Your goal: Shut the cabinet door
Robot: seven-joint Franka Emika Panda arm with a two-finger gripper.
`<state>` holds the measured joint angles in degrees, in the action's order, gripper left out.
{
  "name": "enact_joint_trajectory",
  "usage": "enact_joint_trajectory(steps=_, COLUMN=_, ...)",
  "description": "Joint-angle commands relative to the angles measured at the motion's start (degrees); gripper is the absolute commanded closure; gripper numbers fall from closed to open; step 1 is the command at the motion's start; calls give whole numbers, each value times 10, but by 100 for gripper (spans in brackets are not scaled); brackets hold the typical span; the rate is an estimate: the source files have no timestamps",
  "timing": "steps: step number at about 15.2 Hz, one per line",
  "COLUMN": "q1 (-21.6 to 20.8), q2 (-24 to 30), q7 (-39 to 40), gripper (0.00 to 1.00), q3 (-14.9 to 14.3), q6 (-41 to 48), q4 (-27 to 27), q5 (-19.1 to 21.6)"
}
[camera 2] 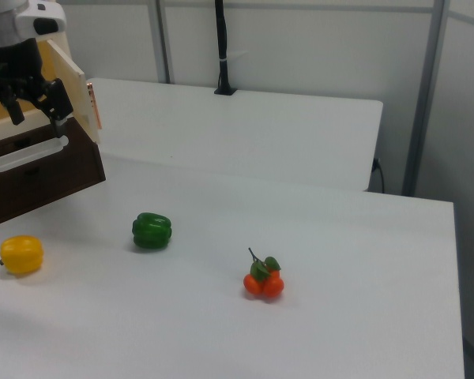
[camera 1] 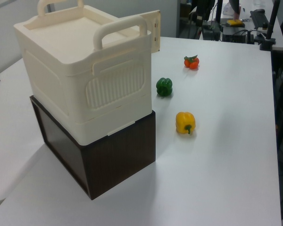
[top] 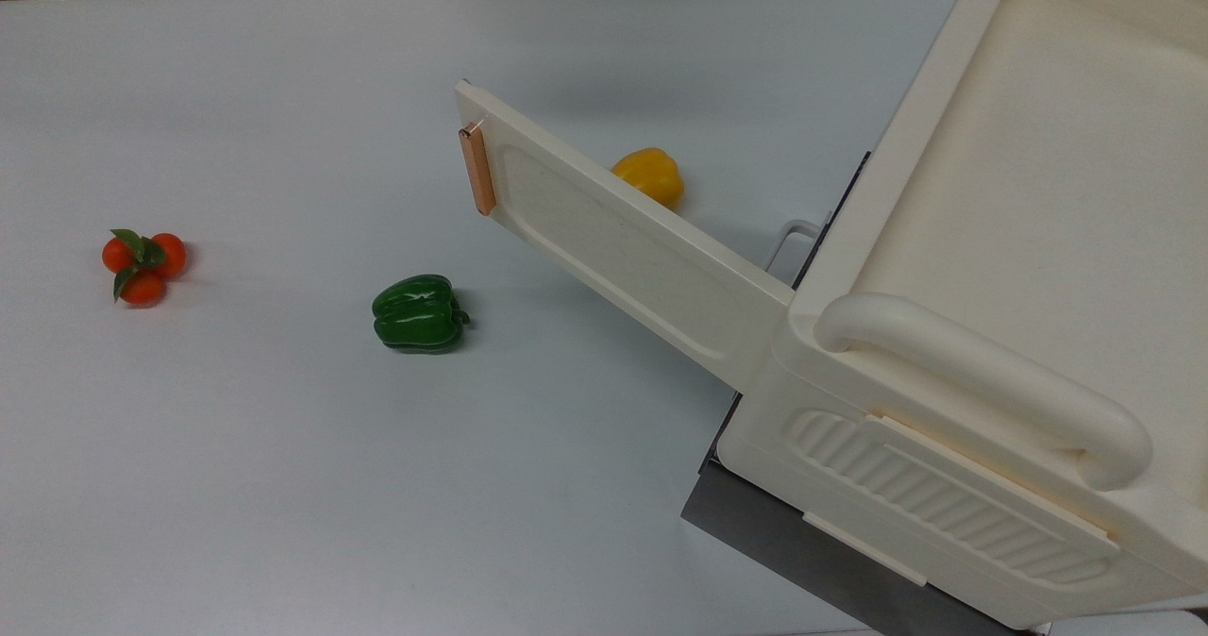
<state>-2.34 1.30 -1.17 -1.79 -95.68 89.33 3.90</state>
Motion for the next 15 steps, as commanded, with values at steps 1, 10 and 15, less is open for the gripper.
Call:
enact_joint_trajectory(steps=1, q1=-3, q2=10, q7=27, gripper=0, q3=-8, q6=-16, q4=17, q5=10)
enact_joint_trajectory(steps=10, q1=-1, q2=7, q7=87, gripper=31, q3=-8, q6=-17, q4=17, q5=16)
enact_joint_trajectory(steps=15, q1=15, q2=6, q7=101, gripper=100, q3=-8, q6=-20, q4=16, q5=70)
